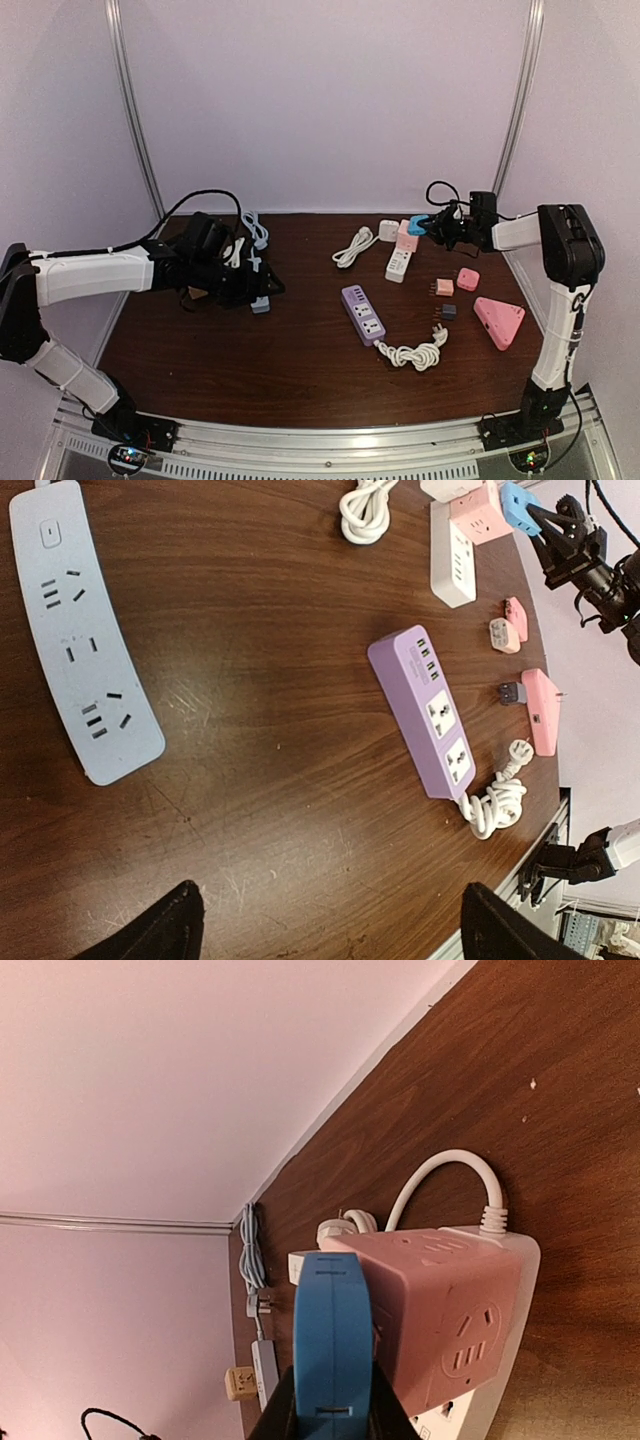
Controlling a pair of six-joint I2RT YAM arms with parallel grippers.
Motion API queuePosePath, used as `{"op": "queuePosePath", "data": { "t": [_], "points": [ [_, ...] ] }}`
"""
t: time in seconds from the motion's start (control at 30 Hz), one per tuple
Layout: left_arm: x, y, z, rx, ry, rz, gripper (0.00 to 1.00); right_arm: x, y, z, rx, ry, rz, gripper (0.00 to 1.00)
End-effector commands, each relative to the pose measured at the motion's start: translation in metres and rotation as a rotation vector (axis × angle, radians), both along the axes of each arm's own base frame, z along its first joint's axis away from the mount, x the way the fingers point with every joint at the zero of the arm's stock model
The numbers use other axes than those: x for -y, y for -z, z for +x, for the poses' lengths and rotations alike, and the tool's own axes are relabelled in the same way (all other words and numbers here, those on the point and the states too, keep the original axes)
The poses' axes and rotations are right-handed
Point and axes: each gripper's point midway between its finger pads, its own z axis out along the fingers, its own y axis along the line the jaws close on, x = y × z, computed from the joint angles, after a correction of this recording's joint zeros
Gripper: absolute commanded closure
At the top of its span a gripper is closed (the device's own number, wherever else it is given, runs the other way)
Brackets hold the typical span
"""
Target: Pull the plug off the socket
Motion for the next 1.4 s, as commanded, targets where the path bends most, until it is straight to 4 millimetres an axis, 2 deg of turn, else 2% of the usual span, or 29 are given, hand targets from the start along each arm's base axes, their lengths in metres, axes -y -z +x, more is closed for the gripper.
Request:
{"op": "queuePosePath", "data": {
  "t": [0.0, 0.17, 0.27, 0.53, 0.7, 0.8, 0.97, 1.17, 1.37],
  "points": [
    [0.009, -0.015, 0.006, 0.049, 0.006, -0.039, 0.1, -0.013, 0.014, -0.028, -0.077, -0.056, 0.035, 0.97],
    [0.011, -0.014, 0.005, 0.048, 0.014, -0.039, 0.1, -0.025, 0.008, -0.045, -0.073, -0.089, 0.05, 0.99],
    [0.015, -0.013, 0.006, 0.048, 0.02, -0.043, 0.1, -0.04, 0.003, -0.059, -0.069, -0.127, 0.061, 0.99],
    [0.025, -0.008, 0.006, 0.038, 0.037, -0.051, 0.1, -0.093, 0.003, -0.104, -0.083, -0.255, 0.087, 1.0],
    [0.03, -0.007, 0.008, 0.037, 0.045, -0.051, 0.09, -0.133, 0.006, -0.141, -0.097, -0.36, 0.098, 1.0],
    [0.033, -0.008, 0.009, 0.039, 0.052, -0.053, 0.1, -0.149, 0.007, -0.163, -0.102, -0.408, 0.101, 1.0],
    [0.041, -0.008, 0.011, 0.039, 0.065, -0.058, 0.09, -0.157, 0.01, -0.196, -0.116, -0.451, 0.113, 1.0],
    [0.062, -0.008, 0.012, 0.06, 0.114, -0.052, 0.1, -0.161, 0.018, -0.229, -0.133, -0.519, 0.104, 1.0],
    [0.078, 0.0, 0.025, 0.069, 0.104, -0.023, 0.11, -0.158, 0.026, -0.238, -0.135, -0.533, 0.057, 0.97]
  ]
}}
